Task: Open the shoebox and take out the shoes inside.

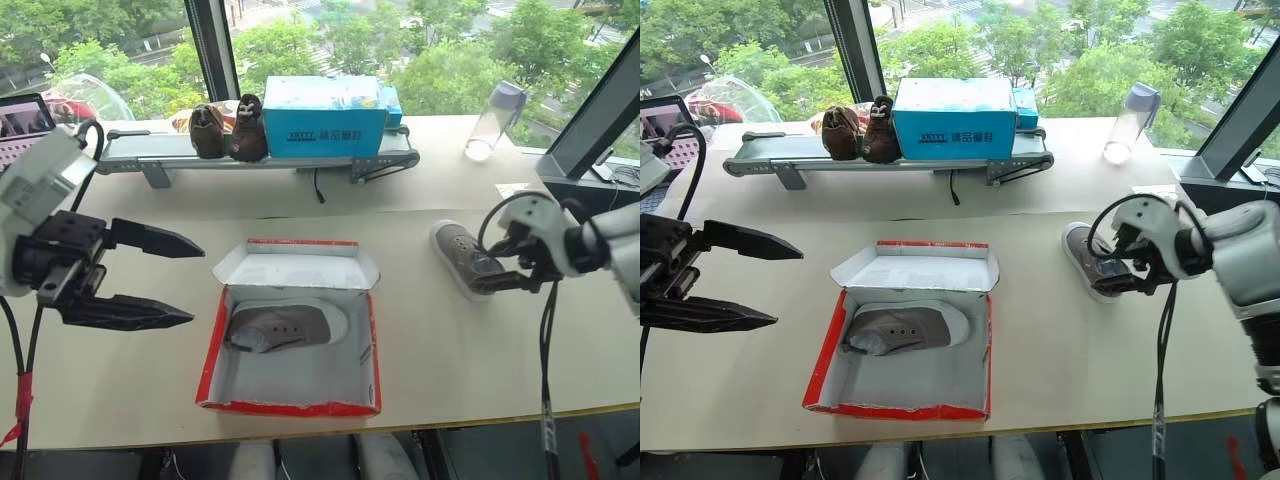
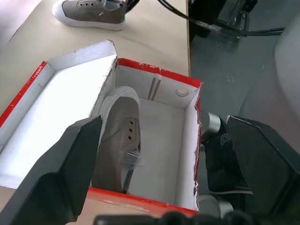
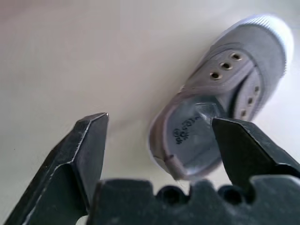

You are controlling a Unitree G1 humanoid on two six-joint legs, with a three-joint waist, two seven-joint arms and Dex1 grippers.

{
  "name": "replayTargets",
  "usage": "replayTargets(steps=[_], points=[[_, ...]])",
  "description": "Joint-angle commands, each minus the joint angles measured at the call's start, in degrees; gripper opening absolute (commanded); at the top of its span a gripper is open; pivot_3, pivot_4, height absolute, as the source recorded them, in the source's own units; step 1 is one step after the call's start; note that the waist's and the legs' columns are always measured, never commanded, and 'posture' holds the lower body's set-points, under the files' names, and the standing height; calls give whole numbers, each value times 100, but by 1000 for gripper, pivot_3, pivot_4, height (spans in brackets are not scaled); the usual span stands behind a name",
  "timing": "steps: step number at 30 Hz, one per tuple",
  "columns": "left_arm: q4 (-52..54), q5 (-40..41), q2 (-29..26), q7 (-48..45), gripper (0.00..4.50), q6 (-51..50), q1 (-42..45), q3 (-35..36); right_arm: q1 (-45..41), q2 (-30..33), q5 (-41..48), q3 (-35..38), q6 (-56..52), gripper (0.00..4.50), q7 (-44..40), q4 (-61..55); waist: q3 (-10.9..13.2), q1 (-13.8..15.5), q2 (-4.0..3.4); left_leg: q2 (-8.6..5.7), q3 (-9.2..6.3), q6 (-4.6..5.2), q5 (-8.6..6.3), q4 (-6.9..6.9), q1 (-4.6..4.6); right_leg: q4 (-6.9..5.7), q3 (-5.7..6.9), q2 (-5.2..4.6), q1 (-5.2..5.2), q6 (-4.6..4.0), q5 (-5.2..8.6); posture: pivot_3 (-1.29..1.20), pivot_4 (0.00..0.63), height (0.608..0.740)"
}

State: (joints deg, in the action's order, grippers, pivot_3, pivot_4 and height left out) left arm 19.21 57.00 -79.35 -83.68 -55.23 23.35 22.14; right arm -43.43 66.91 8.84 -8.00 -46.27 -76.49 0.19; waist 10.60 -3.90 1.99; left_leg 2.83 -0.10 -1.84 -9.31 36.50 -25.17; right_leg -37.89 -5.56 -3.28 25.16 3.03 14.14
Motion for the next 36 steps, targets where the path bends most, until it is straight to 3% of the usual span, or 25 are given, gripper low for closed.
replayTargets(steps=[1,6,10,24,36], points=[[-45,-92,-63,-77,4500,141,-2,19,-629,-24,903,569,-481,3899,-364,-815,0,-35,0,2,1,0,0,0,3,-1,0,0,-1,-1,0,0,150,740],[-24,-258,-26,-47,4500,245,-67,-97,-914,-1569,2768,712,-2100,3899,45,-2097,-3,-58,6,10,-5,0,0,-5,16,-12,0,11,-8,-6,2,0,150,740],[-12,-308,-6,-31,4500,281,-67,-160,-542,-2333,3272,375,-2542,3899,543,-2553,-5,31,10,7,-8,0,0,-1,6,-10,1,9,-9,-6,2,0,150,740],[236,-167,101,152,4500,90,-439,243,-149,-2564,2698,-983,-1912,3899,1136,-1743,-6,120,12,5,-8,0,0,8,-3,-9,3,6,-3,-3,2,0,150,740],[550,53,153,344,4500,-161,-804,752,-218,-2563,2138,-1564,-1556,3899,1240,-1538,-14,113,24,6,-8,0,0,8,3,-10,4,7,-8,-3,2,0,150,740]])
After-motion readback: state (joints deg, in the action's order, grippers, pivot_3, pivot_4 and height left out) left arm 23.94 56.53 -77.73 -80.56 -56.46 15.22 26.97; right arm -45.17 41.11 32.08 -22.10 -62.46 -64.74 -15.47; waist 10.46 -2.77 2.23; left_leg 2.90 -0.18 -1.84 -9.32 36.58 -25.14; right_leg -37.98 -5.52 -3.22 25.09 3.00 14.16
